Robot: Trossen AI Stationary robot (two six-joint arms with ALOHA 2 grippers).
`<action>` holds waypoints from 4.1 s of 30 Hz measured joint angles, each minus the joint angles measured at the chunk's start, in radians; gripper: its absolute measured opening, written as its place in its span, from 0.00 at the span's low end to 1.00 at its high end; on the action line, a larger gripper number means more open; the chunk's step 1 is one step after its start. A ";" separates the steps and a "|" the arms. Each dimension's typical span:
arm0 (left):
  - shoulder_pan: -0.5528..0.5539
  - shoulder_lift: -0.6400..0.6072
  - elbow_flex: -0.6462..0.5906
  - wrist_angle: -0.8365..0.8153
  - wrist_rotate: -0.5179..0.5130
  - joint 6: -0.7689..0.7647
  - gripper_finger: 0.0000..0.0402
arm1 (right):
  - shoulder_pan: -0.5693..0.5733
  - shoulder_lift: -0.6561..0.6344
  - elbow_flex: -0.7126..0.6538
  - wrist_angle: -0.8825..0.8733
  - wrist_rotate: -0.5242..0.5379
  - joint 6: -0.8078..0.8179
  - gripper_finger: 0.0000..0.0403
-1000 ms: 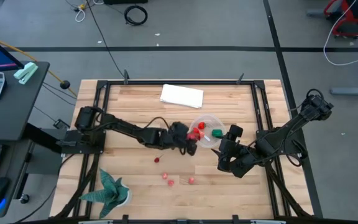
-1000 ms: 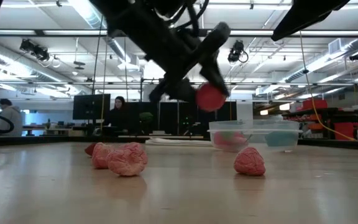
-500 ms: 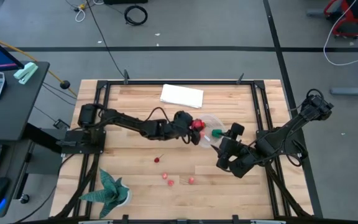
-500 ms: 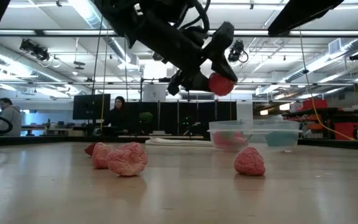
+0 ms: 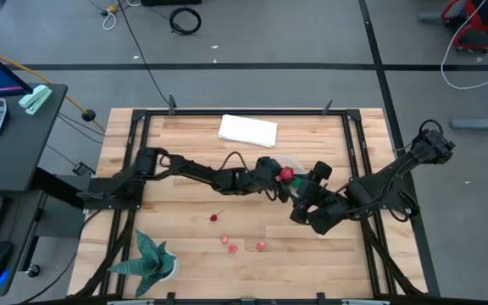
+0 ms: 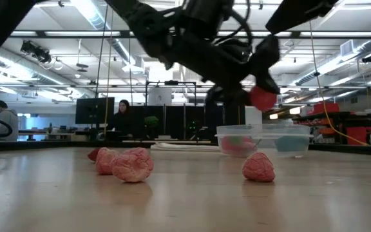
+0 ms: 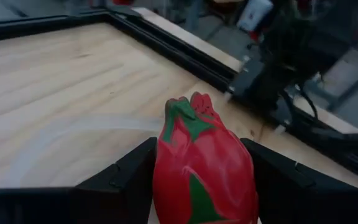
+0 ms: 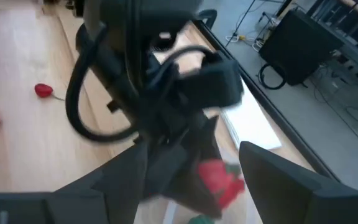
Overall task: Pick and placing Produce into tupperware
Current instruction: Put the pink dragonfruit into the transparent bin, then put the red cherry into the transparent bin
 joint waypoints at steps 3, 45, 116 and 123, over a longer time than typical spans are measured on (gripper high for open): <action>-0.006 0.032 0.080 -0.128 0.004 0.069 0.58 | -0.006 0.000 0.002 -0.004 0.000 -0.008 0.66; -0.393 -0.031 0.525 -1.657 0.063 -0.348 0.52 | -0.033 0.000 -0.001 -0.108 -0.065 0.022 0.66; -0.406 -0.628 -0.327 -1.207 0.045 -0.817 0.47 | 0.020 0.001 -0.001 -0.109 -0.134 0.089 0.66; -0.406 -0.628 -0.450 -1.017 0.045 -0.814 0.47 | 0.020 0.001 -0.001 -0.109 -0.134 0.088 0.66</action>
